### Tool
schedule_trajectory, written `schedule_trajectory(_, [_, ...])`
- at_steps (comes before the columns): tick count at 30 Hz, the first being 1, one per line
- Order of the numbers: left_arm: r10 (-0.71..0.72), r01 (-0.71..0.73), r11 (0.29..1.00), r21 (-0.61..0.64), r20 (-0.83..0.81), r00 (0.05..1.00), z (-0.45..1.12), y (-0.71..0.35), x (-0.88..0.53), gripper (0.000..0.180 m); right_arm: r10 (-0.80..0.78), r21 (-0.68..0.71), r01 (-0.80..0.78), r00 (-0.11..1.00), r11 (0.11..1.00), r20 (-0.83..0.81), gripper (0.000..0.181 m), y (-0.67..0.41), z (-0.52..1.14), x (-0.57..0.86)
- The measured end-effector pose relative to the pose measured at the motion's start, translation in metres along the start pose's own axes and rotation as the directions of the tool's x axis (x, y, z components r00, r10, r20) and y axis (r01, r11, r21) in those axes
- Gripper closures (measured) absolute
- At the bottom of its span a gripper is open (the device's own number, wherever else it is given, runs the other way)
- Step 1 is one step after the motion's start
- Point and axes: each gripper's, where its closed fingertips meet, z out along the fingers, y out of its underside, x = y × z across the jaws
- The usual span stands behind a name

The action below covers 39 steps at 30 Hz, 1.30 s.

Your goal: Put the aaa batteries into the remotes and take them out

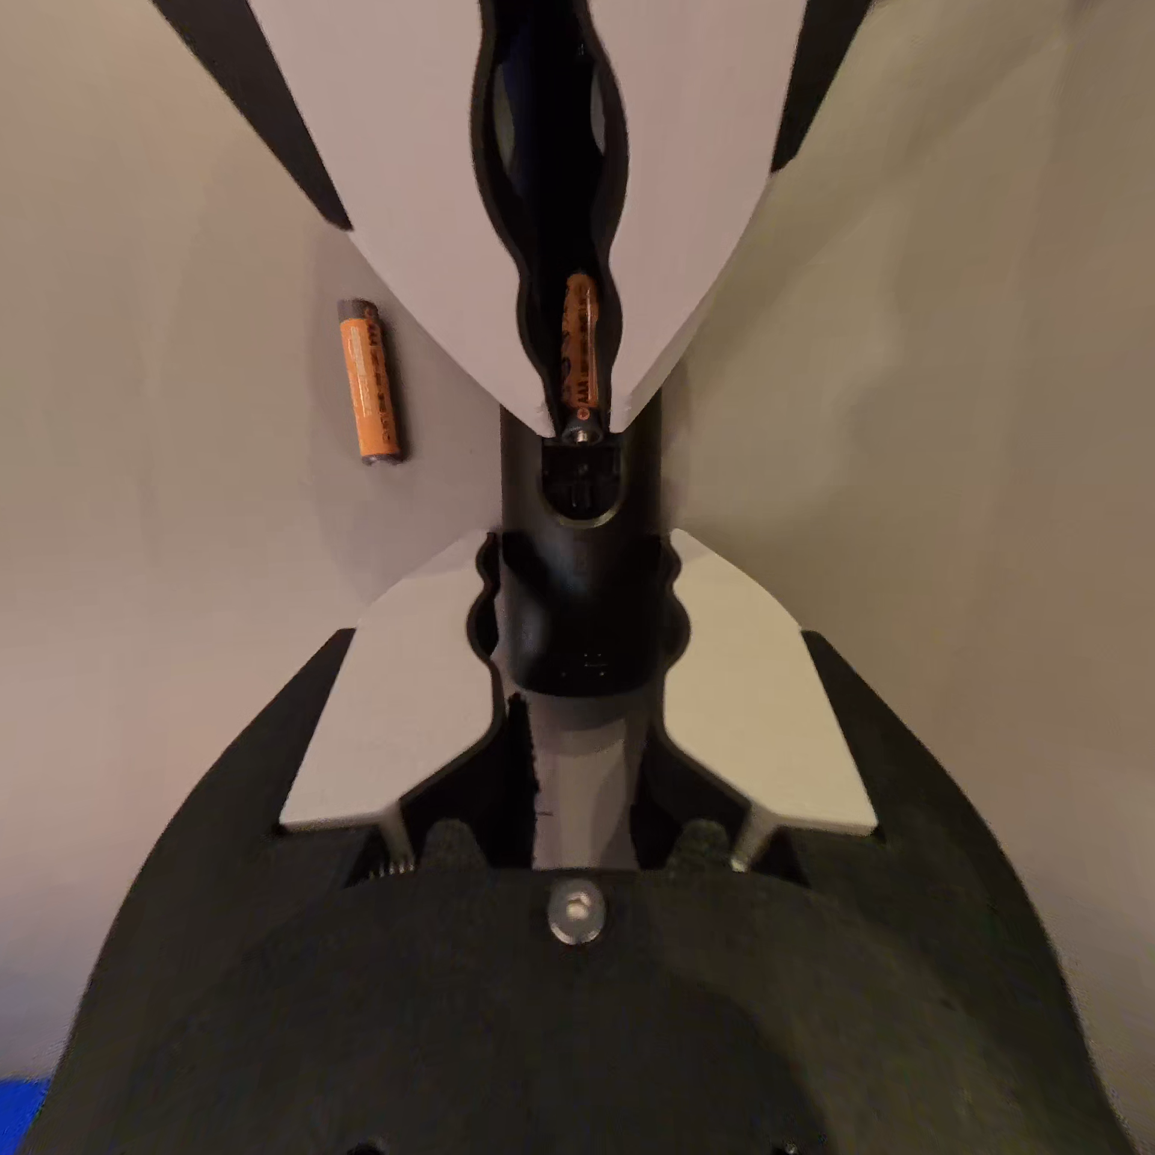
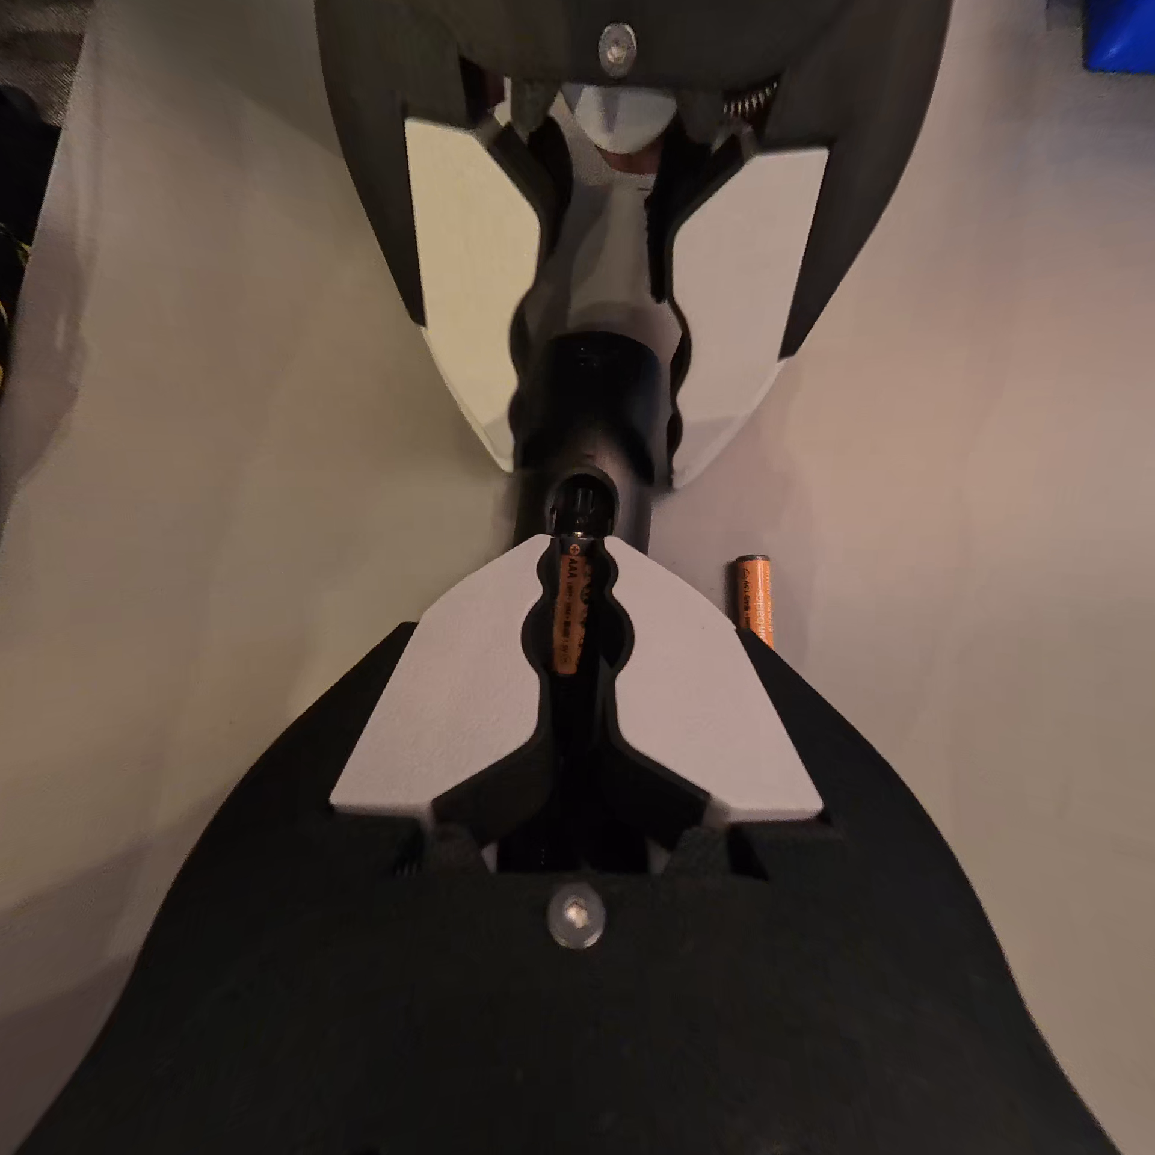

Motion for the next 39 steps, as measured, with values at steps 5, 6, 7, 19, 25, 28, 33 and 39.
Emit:
schedule_trajectory(5, [0.028,-0.028,1.0,-0.001,-0.006,1.0,0.001,-0.001,0.001,0.132,0.006,0.017,-0.006,1.0,1.0,0.001,0.171,0.0,-0.001,0.001])
schedule_trajectory(6, [0.033,-0.033,0.999,-0.013,-0.001,0.999,0.0,-0.001,0.002,0.132,0.003,0.026,-0.003,1.0,1.0,0.002,0.171,-0.001,-0.002,0.0])
schedule_trajectory(7, [0.045,-0.044,0.999,-0.032,0.009,0.999,-0.001,0.0,0.003,0.132,0.005,0.041,-0.005,1.0,0.999,0.007,0.171,-0.002,-0.003,-0.001])
schedule_trajectory(19, [0.185,-0.173,0.956,-0.236,0.031,0.982,-0.029,-0.006,-0.003,0.132,0.052,0.127,-0.041,0.995,0.991,-0.085,0.136,-0.007,-0.017,0.011])
schedule_trajectory(25, [0.234,-0.217,0.938,-0.27,0.031,0.972,-0.032,-0.011,-0.007,0.132,0.281,0.263,-0.325,0.941,0.909,0.191,0.122,-0.028,-0.027,0.014])
schedule_trajectory(28, [0.256,-0.238,0.931,-0.278,0.03,0.966,-0.033,-0.017,-0.008,0.132,0.328,0.186,-0.375,0.914,0.908,0.239,0.127,-0.021,-0.016,0.018])
schedule_trajectory(33, [0.273,-0.255,0.93,-0.264,0.034,0.961,-0.036,-0.022,-0.011,0.132,0.344,0.157,-0.402,0.89,0.902,0.299,0.148,-0.018,-0.017,0.017])
schedule_trajectory(39, [0.347,-0.312,0.905,-0.288,0.075,0.935,-0.041,-0.026,-0.017,0.133,0.342,0.132,-0.411,0.867,0.902,0.363,0.131,-0.013,-0.02,0.011])
